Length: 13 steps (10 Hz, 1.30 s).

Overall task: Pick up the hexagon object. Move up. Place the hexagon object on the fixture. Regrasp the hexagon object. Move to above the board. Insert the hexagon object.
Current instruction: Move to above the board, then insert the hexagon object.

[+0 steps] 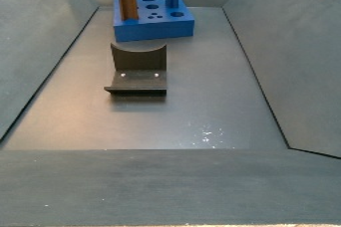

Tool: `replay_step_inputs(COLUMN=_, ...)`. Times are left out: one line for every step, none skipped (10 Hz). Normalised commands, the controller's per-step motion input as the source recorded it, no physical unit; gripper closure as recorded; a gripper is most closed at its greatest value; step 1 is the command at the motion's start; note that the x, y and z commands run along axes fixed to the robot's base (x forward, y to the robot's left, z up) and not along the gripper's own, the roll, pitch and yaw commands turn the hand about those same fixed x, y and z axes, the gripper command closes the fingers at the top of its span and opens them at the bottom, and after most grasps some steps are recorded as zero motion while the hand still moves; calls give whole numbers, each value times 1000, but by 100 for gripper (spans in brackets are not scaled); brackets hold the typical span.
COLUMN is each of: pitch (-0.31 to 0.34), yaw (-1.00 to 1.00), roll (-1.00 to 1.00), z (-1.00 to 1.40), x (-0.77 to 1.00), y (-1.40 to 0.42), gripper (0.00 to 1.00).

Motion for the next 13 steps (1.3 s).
replay_step_inputs(pitch=-194, yaw=-33, roll=-1000, z=43, x=-746, y=-1000, gripper=100)
replay_step_inputs(pitch=-200, yaw=-38, roll=-1000, z=38, x=-764, y=-987, gripper=100)
replay_step_inputs(pitch=-215, yaw=-44, roll=-1000, z=39, x=-492, y=-560, gripper=100)
replay_step_inputs(pitch=-213, yaw=-55, roll=-1000, z=5, x=-308, y=-297, gripper=100)
replay_step_inputs(pitch=-204, yaw=-65, roll=-1000, z=9, x=-172, y=-115, gripper=100)
replay_step_inputs(pitch=-209, yaw=-75, roll=-1000, z=8, x=-140, y=-77, gripper=100)
replay_step_inputs(pitch=-185, yaw=-59, roll=-817, z=-5, x=-104, y=-22, gripper=100)
replay_step_inputs(pitch=-146, yaw=-46, roll=-603, z=2, x=-84, y=-6, gripper=100)
replay_step_inputs(pitch=-106, yaw=-34, roll=-420, z=0, x=-66, y=6, gripper=100)
replay_step_inputs(pitch=-70, yaw=-25, roll=-283, z=-2, x=-48, y=8, gripper=100)
replay_step_inputs(pitch=0, yaw=0, roll=-6, z=0, x=0, y=0, gripper=100)
replay_step_inputs(pitch=-29, yaw=0, roll=-86, z=-191, x=0, y=31, gripper=100)
replay_step_inputs(pitch=-40, yaw=0, roll=-37, z=-371, x=0, y=0, gripper=100)
